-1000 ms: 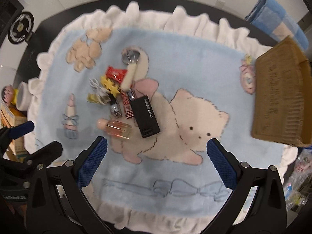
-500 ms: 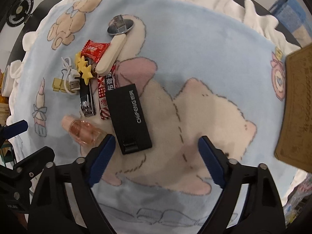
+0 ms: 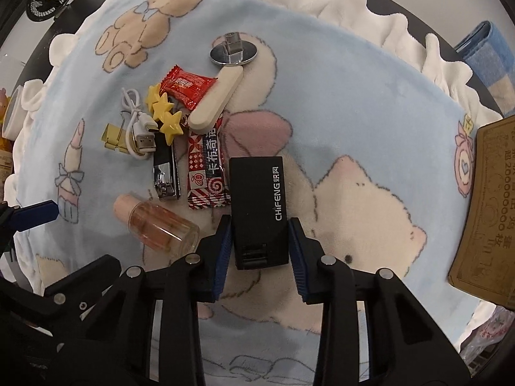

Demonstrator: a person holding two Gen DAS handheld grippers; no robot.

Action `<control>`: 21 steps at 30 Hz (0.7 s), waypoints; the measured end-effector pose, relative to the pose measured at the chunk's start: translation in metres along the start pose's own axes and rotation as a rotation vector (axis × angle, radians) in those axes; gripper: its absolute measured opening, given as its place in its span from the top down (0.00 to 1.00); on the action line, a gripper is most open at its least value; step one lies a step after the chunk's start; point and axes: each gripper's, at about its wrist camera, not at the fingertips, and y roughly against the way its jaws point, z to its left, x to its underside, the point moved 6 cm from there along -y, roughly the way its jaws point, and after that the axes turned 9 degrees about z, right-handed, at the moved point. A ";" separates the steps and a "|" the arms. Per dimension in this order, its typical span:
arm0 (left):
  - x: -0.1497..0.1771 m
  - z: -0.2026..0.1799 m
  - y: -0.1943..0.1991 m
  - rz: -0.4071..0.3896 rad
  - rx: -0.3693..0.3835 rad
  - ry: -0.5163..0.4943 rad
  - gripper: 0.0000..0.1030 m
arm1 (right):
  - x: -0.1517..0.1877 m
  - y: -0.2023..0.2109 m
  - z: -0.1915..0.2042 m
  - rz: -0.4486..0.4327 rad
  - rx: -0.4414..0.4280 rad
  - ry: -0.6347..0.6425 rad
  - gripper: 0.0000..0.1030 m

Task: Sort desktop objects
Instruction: 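Lower both tools and grasp the black power bank with the right tool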

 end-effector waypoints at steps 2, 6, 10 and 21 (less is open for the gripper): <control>-0.001 -0.003 0.000 -0.003 0.002 -0.005 0.00 | 0.002 0.003 -0.005 -0.006 -0.020 -0.025 0.67; -0.005 -0.016 -0.003 -0.008 0.009 -0.023 0.00 | 0.011 0.007 -0.022 -0.002 -0.021 -0.061 0.67; -0.010 -0.030 -0.006 -0.013 0.005 -0.037 0.00 | 0.019 0.010 -0.042 0.003 -0.013 -0.097 0.67; -0.022 -0.042 -0.021 -0.026 -0.132 -0.054 0.00 | 0.026 0.016 -0.076 0.006 -0.029 -0.125 0.67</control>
